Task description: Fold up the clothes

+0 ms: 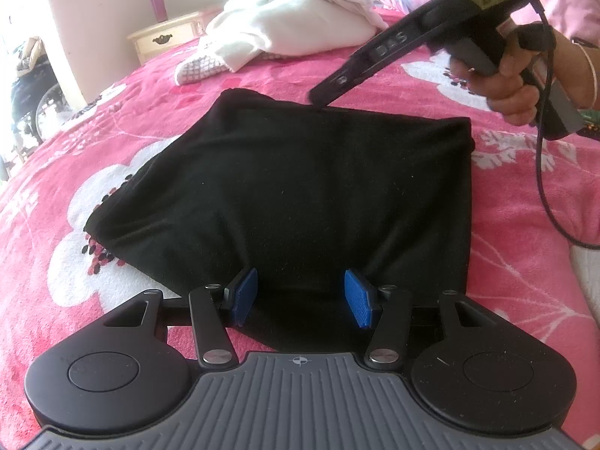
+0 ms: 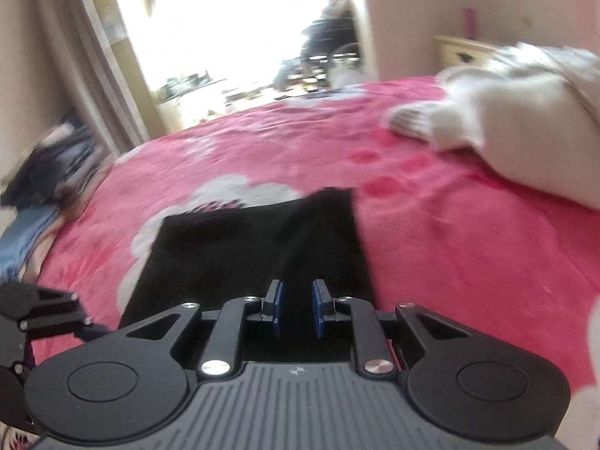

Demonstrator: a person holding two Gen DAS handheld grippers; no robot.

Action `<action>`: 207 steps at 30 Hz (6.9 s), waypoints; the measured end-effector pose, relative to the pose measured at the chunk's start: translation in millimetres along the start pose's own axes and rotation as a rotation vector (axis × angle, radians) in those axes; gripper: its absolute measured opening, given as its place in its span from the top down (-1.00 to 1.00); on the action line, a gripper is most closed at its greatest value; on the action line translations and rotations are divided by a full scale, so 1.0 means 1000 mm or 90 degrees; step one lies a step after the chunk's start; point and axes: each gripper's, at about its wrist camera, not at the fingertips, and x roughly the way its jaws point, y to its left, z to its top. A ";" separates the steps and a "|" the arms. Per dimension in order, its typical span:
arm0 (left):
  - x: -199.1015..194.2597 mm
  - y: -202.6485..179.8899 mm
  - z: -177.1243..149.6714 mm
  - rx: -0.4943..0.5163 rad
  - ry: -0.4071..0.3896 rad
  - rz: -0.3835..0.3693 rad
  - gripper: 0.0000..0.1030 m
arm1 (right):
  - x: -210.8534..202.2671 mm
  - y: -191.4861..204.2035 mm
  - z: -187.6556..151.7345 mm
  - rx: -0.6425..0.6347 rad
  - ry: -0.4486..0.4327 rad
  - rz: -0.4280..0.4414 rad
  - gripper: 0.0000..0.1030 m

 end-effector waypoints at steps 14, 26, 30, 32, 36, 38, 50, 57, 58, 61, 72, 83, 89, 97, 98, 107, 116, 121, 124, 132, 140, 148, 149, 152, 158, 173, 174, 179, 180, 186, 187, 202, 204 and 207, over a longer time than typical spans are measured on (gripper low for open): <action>0.000 -0.001 0.000 -0.002 -0.002 0.001 -0.01 | 0.032 -0.035 0.019 0.036 0.017 -0.080 0.64; -0.001 0.001 -0.003 -0.008 -0.006 0.000 -0.01 | 0.074 -0.026 0.041 -0.016 0.061 0.008 0.78; -0.001 0.000 -0.004 -0.013 -0.008 0.000 -0.01 | 0.067 -0.042 0.054 0.007 0.018 -0.045 0.68; -0.001 0.001 -0.004 -0.014 -0.008 -0.001 -0.01 | 0.060 -0.041 0.062 0.015 0.004 -0.016 0.68; 0.000 0.003 -0.004 -0.014 -0.008 -0.005 -0.01 | 0.075 -0.017 0.065 -0.042 0.030 0.051 0.68; 0.000 0.003 -0.005 -0.016 -0.008 -0.005 -0.01 | 0.095 -0.019 0.066 -0.039 0.049 0.043 0.70; 0.001 0.005 -0.007 -0.028 -0.012 -0.010 -0.01 | 0.109 0.008 0.090 -0.059 0.098 0.176 0.64; 0.001 0.006 -0.006 -0.030 -0.013 -0.013 -0.02 | 0.159 -0.001 0.093 0.019 0.098 0.100 0.58; 0.001 0.006 -0.006 -0.031 -0.013 -0.013 -0.02 | 0.152 -0.008 0.096 0.046 0.082 0.097 0.59; 0.001 0.006 -0.007 -0.031 -0.014 -0.014 -0.02 | 0.120 -0.018 0.099 0.071 0.055 0.110 0.59; 0.003 0.005 -0.004 -0.025 -0.003 -0.007 -0.04 | -0.007 -0.038 -0.017 0.153 0.146 0.084 0.52; -0.018 0.005 0.014 -0.040 -0.009 0.022 -0.06 | -0.074 -0.023 -0.037 0.168 0.038 0.010 0.53; -0.014 -0.027 0.004 0.006 0.028 -0.021 -0.06 | -0.057 -0.009 -0.059 0.159 0.082 -0.013 0.53; -0.026 -0.039 -0.008 -0.013 0.049 -0.030 -0.06 | -0.070 -0.017 -0.065 0.170 0.070 -0.046 0.54; -0.028 -0.038 -0.008 -0.019 0.049 -0.029 -0.06 | -0.071 -0.016 -0.064 0.173 0.066 -0.043 0.54; -0.035 -0.035 -0.010 -0.029 0.050 -0.005 -0.06 | -0.068 -0.002 -0.057 0.157 0.062 -0.021 0.54; -0.037 -0.031 -0.007 -0.035 0.049 0.009 -0.07 | -0.064 0.016 -0.053 0.116 0.063 -0.013 0.54; -0.036 -0.028 -0.007 -0.041 0.049 0.018 -0.07 | -0.063 0.018 -0.053 0.115 0.065 -0.010 0.54; -0.035 -0.027 -0.005 -0.045 0.047 0.024 -0.07 | -0.062 0.019 -0.054 0.113 0.066 -0.009 0.54; -0.026 -0.028 0.000 -0.035 0.042 0.032 -0.07 | -0.059 0.026 -0.053 0.090 0.066 -0.016 0.54; -0.020 -0.029 -0.002 -0.035 0.054 0.035 -0.07 | -0.056 0.028 -0.053 0.084 0.073 -0.020 0.53; -0.018 -0.030 -0.002 -0.036 0.058 0.034 -0.07 | -0.054 0.028 -0.054 0.088 0.077 -0.019 0.53; -0.018 -0.030 -0.002 -0.036 0.058 0.034 -0.07 | -0.054 0.028 -0.054 0.088 0.077 -0.019 0.53; -0.018 -0.030 -0.002 -0.036 0.058 0.034 -0.07 | -0.054 0.028 -0.054 0.088 0.078 -0.020 0.53; -0.018 -0.030 -0.003 -0.035 0.058 0.034 -0.07 | -0.054 0.029 -0.054 0.089 0.078 -0.019 0.53; -0.018 -0.029 -0.003 -0.032 0.058 0.033 -0.07 | -0.054 0.031 -0.054 0.085 0.077 -0.019 0.53; -0.018 -0.029 -0.003 -0.032 0.058 0.033 -0.07 | -0.054 0.032 -0.054 0.084 0.077 -0.018 0.53; -0.018 -0.030 -0.004 -0.032 0.059 0.034 -0.07 | -0.054 0.032 -0.053 0.082 0.077 -0.019 0.53; -0.018 -0.030 -0.004 -0.032 0.059 0.034 -0.07 | -0.054 0.032 -0.054 0.082 0.077 -0.019 0.53; -0.018 -0.030 -0.004 -0.032 0.059 0.034 -0.07 | -0.054 0.032 -0.054 0.079 0.076 -0.019 0.53; -0.018 -0.029 -0.004 -0.032 0.059 0.034 -0.07 | -0.054 0.033 -0.054 0.078 0.075 -0.019 0.52; -0.019 -0.031 -0.004 -0.032 0.061 0.036 -0.07 | -0.055 0.033 -0.052 0.072 0.072 -0.020 0.51; -0.019 -0.031 -0.004 -0.033 0.062 0.036 -0.07 | -0.055 0.033 -0.052 0.071 0.072 -0.019 0.51; -0.019 -0.031 -0.004 -0.032 0.062 0.036 -0.07 | -0.055 0.033 -0.052 0.071 0.071 -0.019 0.51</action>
